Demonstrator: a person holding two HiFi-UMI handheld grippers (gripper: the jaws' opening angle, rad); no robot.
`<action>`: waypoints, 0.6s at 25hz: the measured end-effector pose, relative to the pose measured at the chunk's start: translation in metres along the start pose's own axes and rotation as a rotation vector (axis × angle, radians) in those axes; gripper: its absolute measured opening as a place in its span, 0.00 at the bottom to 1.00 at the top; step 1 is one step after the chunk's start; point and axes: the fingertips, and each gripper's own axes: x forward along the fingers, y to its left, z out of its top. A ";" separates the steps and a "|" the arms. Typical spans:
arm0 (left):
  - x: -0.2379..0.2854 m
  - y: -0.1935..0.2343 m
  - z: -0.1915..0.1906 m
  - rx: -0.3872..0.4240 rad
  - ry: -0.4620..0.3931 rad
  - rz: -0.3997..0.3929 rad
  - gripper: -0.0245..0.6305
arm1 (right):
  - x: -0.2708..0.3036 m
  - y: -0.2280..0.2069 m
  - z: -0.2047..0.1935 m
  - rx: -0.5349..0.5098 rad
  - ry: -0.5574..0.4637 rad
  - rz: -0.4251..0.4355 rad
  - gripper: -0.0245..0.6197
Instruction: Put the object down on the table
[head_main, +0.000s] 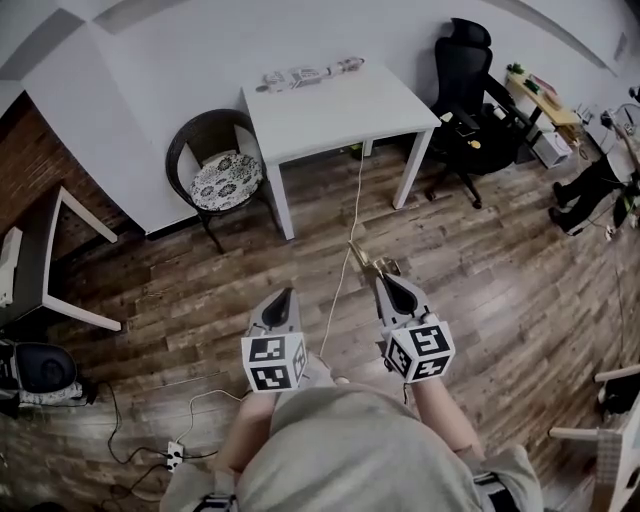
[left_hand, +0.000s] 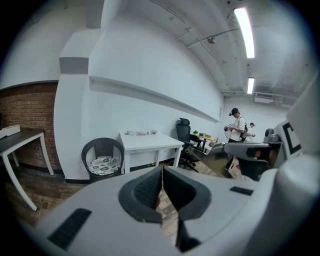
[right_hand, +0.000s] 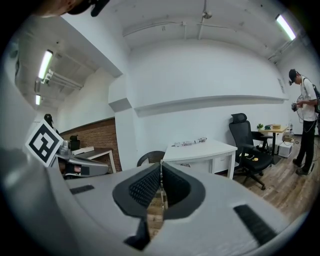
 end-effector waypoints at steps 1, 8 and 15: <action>-0.001 -0.003 0.000 0.001 -0.003 -0.002 0.05 | -0.003 -0.001 0.000 0.001 -0.002 -0.002 0.06; -0.012 -0.018 -0.009 -0.008 -0.011 0.006 0.05 | -0.017 -0.008 -0.002 0.016 -0.013 0.007 0.06; -0.014 -0.020 -0.019 -0.032 0.005 0.013 0.05 | -0.020 -0.011 -0.006 0.021 -0.004 0.021 0.06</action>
